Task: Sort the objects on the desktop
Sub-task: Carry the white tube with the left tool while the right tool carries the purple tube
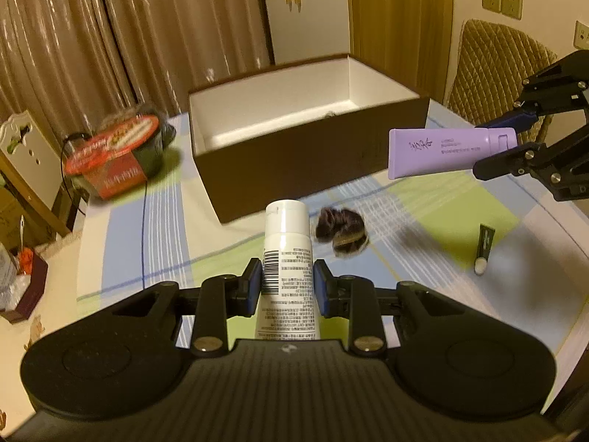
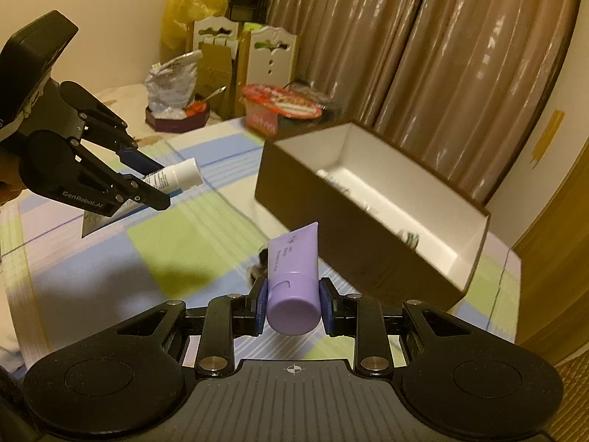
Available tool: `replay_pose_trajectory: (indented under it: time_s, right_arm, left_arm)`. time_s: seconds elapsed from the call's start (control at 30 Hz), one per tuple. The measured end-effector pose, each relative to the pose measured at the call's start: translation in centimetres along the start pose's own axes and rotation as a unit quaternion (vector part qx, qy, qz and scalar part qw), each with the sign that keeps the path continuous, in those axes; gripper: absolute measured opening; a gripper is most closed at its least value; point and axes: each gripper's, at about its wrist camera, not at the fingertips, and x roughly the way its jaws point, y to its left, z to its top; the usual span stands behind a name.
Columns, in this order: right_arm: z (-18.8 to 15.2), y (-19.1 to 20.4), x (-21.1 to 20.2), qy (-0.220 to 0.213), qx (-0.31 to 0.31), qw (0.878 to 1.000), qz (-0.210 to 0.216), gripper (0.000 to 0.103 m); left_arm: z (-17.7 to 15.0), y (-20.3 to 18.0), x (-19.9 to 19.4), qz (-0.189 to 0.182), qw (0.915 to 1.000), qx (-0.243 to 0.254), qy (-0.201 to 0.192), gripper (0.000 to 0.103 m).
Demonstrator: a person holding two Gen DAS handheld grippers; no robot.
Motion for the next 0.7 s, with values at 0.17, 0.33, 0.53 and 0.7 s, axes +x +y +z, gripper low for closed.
replay_pose_trajectory:
  time_s: [0.17, 0.33, 0.53, 0.7]
  right_arm:
    - [0.6, -0.7, -0.3, -0.006, -0.007, 1.000, -0.008, 0.028]
    - [1.1, -1.4, -0.3, -0.009, -0.010, 1.000, -0.012, 0.028]
    - [1.5, -1.9, 0.1, -0.011, -0.011, 1.000, -0.013, 0.028]
    - [2.0, -2.6, 0.3, -0.017, -0.007, 1.000, -0.014, 0.028]
  left_arm:
    - [1.8, 0.1, -0.1, 0.002, 0.9998, 0.009, -0.017, 0.025]
    - [3.2, 0.3, 0.1, 0.001, 0.9996, 0.011, -0.028, 0.025]
    - [3.8, 0.6, 0.3, 0.001, 0.9994, 0.013, -0.030, 0.025]
    - [4.4, 1.0, 0.6, 0.001, 0.9993, 0.015, -0.033, 0.025]
